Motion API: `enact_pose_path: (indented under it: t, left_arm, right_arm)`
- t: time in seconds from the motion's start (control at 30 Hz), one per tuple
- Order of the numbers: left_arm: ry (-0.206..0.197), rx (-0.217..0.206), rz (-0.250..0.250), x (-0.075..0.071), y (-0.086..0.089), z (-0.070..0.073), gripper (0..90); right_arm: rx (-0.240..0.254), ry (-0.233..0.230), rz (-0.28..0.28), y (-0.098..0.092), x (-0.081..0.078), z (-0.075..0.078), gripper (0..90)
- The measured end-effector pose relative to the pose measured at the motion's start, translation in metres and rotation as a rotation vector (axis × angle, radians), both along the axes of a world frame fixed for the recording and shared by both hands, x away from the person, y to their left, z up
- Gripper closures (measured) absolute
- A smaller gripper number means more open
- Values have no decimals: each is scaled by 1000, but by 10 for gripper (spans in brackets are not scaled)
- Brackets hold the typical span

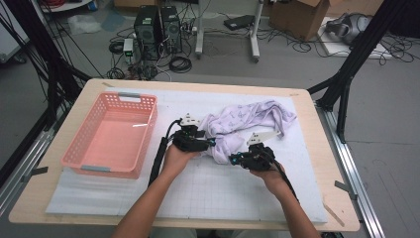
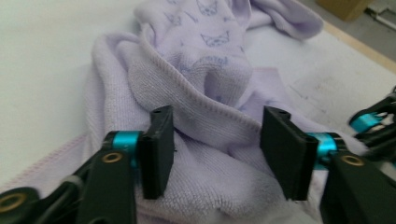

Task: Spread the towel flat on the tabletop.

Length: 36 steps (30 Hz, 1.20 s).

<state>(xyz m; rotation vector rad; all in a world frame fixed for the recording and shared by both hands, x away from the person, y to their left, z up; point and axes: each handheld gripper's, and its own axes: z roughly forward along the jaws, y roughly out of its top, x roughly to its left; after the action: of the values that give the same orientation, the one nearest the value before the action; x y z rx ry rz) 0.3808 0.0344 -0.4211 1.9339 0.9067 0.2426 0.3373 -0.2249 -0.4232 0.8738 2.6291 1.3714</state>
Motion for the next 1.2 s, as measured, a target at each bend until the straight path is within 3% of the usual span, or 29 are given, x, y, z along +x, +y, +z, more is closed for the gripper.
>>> enact_pose_path:
  t: [0.13, 0.2, 0.23, 0.4, 0.47, 0.53, 0.6, 0.67, 0.73, 0.77, 0.83, 0.9, 0.97, 1.0, 1.03, 1.07, 1.1, 1.13, 1.2]
  left_arm:
    - [-20, -1, -26, -3, -1, 2, 797]
    - [-38, -13, -24, -4, 3, 6, 880]
    - [-48, -16, -23, -4, 6, 8, 895]
    - [-43, -31, -17, -6, 12, 11, 893]
    - [-35, -52, -16, -7, 12, 12, 831]
    - [-11, -84, -11, -7, 8, 11, 645]
    - [2, -61, -16, -7, -1, 8, 527]
    - [12, 29, -27, -7, -13, 2, 472]
    - [10, 100, -28, -8, -22, -4, 482]
    - [2, 119, -39, -8, -25, -5, 536]
    - [-22, 138, -63, -10, -29, -6, 768]
    - [-36, 102, -84, -12, -29, -3, 818]
    - [-43, 30, -94, -14, -23, 5, 827]
    - [-50, -2, -89, -15, -19, 9, 828]
    - [-53, -39, -80, -15, -14, 14, 828]
    - [-58, -57, -71, -16, -9, 18, 828]
    - [-61, -66, -58, -16, -5, 21, 828]
    - [-63, -66, -45, -17, 0, 24, 828]
    - [-63, -58, -20, -16, 9, 25, 828]
  right_arm:
    - [-1, 32, 95, -3, -15, 0, 864]
    - [2, 30, 99, -8, -20, 1, 843]
    - [17, 22, 82, -12, -21, 1, 785]
    - [145, 10, -83, -42, -7, 6, 662]
    - [117, -17, -183, -51, -1, 5, 651]
    - [46, -37, -275, -54, 4, 2, 623]
    - [0, -44, -326, -55, 10, -4, 609]
    - [-17, -45, -358, -54, 14, -7, 605]
    - [-31, -51, -367, -52, 18, -11, 594]
    - [-41, -48, -367, -50, 20, -13, 580]
    - [-41, -42, -371, -47, 25, -17, 551]
    - [-18, -22, -371, -42, 29, -23, 503]
    - [-31, -2, -373, -34, 35, -28, 500]
    - [-33, -20, -370, -31, 37, -27, 524]
    - [-14, -7, -343, -27, 38, -27, 633]
    - [-41, -1, -300, -22, 39, -27, 687]
    - [-82, -46, -286, -16, 37, -26, 816]
    - [-79, -43, -250, -14, 35, -25, 829]
    - [-101, -41, -241, -15, 32, -22, 838]
